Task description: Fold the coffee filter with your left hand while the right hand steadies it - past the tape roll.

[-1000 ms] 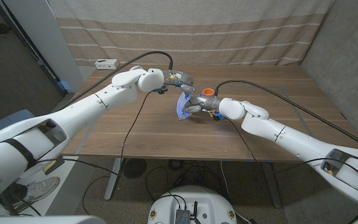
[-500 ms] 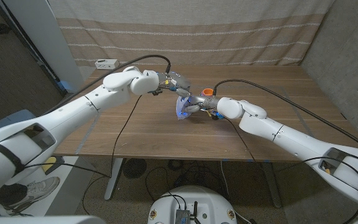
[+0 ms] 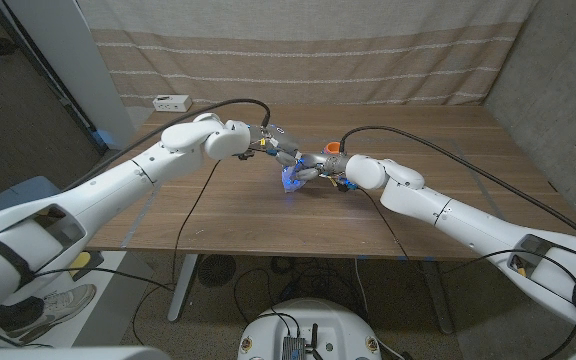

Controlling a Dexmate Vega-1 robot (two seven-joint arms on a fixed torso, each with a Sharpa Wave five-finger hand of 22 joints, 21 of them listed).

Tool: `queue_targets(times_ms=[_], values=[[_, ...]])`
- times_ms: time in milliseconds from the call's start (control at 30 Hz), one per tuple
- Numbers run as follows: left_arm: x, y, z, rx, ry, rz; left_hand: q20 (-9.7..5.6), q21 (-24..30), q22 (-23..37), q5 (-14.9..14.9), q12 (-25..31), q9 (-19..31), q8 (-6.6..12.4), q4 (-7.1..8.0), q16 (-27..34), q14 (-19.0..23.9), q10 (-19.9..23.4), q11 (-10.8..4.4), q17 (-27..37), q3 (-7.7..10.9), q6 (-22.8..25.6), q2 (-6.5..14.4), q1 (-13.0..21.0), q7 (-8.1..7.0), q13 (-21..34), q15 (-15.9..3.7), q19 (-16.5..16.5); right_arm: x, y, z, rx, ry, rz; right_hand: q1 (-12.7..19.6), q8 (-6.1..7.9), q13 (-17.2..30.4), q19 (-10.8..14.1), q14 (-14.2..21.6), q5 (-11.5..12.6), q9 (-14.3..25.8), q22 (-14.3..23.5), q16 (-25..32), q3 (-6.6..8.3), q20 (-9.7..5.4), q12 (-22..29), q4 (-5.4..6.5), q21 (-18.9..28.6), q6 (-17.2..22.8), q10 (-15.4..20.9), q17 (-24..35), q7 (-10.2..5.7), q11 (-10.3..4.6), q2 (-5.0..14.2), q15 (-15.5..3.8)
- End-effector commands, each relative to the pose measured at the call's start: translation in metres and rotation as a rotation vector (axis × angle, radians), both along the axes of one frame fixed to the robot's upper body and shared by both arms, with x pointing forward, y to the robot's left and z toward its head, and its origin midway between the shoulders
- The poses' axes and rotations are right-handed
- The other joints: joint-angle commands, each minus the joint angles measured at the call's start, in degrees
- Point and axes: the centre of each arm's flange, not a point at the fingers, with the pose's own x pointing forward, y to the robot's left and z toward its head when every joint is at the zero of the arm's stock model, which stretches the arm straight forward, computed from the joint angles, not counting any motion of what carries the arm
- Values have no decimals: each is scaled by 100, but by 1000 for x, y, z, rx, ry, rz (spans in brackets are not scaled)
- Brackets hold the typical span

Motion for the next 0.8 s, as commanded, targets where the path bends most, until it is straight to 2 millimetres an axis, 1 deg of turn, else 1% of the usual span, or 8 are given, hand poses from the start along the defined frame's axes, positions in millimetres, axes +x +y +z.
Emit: queue_targets(times_ms=[33, 300, 333, 433, 533, 600, 667, 800], values=[[27, 9, -18, 14, 82, 66, 26, 4, -2, -14, -71, -12, -78, -10, -72, -89, -103, 25, 33, -1, -85, 45, -51, 21, -28, 50, -47, 0, -2, 1, -2, 1, -18, 72, 3, 30, 66, 60, -3, 15, 28, 46, 47, 0, -5, 5, 41, 61, 34, 32, 5, 13, 0, 21], [33, 5, -26, 43, 106, 94, 46, -16, -17, -39, -138, -19, -157, 37, -137, -146, -164, 32, 43, -28, -159, 38, -115, 8, -70, 82, -104, -1, -4, 1, 1, -3, -17, 76, 3, 30, 67, 70, -3, 15, 28, 46, 50, -1, -8, 4, 40, 65, 32, 34, 4, 32, -1, 11], [34, 4, -27, 53, 108, 103, 44, -22, -21, -48, -164, -21, -176, 47, -162, -183, -202, 34, 46, -39, -174, 32, -133, -20, -81, 91, -122, -2, -4, 1, 2, -4, -15, 76, 4, 30, 67, 69, -3, 15, 28, 46, 49, -1, -7, 4, 40, 66, 34, 34, 6, 32, -2, 11], [37, 3, -31, 65, 139, 132, 69, -102, -48, -98, -415, -28, -409, 119, -417, -686, -571, -3, 48, -72, -528, 36, -249, -45, -178, 102, -317, -3, -5, 1, 3, -7, -14, 77, 3, 31, 68, 70, -3, 15, 28, 44, 51, -1, -6, 2, 39, 66, 38, 33, 11, 39, -4, 8], [39, 2, -33, 76, 150, 152, 76, -172, -61, -125, -636, -28, -553, 169, -504, -1084, -947, 38, 43, -75, -949, 47, -316, -74, -245, 112, -470, -3, -5, 1, 3, -7, -13, 80, 3, 31, 70, 71, -2, 15, 28, 41, 54, -1, -6, -1, 40, 66, 39, 31, 9, 45, -7, 11], [39, 2, -34, 77, 156, 156, 67, -203, -66, -129, -711, -26, -588, 187, -520, -1226, -1090, -3, 35, -64, -1154, 45, -340, -97, -264, 121, -532, -3, -5, 1, 2, -6, -12, 79, 1, 31, 71, 71, -3, 15, 28, 41, 52, -1, -7, 0, 40, 63, 39, 33, 17, 44, -7, 9], [39, 1, -35, 81, 160, 162, 90, -227, -68, -140, -755, -25, -597, 229, -518, -1324, -1180, 4, 40, -79, -1300, 32, -388, -101, -276, 154, -581, -3, -6, 2, 3, -7, -12, 79, 4, 31, 71, 73, -3, 15, 28, 36, 56, -2, -8, -1, 39, 70, 37, 29, 17, 10, -10, 8], [40, -1, -39, 88, 180, 165, 125, -225, -68, -151, -756, -22, -577, 271, -491, -1318, -1177, 18, 45, -99, -1327, 20, -431, -100, -281, 171, -569, -3, -7, 2, 4, -7, -16, 82, 3, 31, 74, 83, -4, 15, 28, 40, 55, -3, -7, -5, 39, 69, 43, 30, 9, 29, -11, 7]])
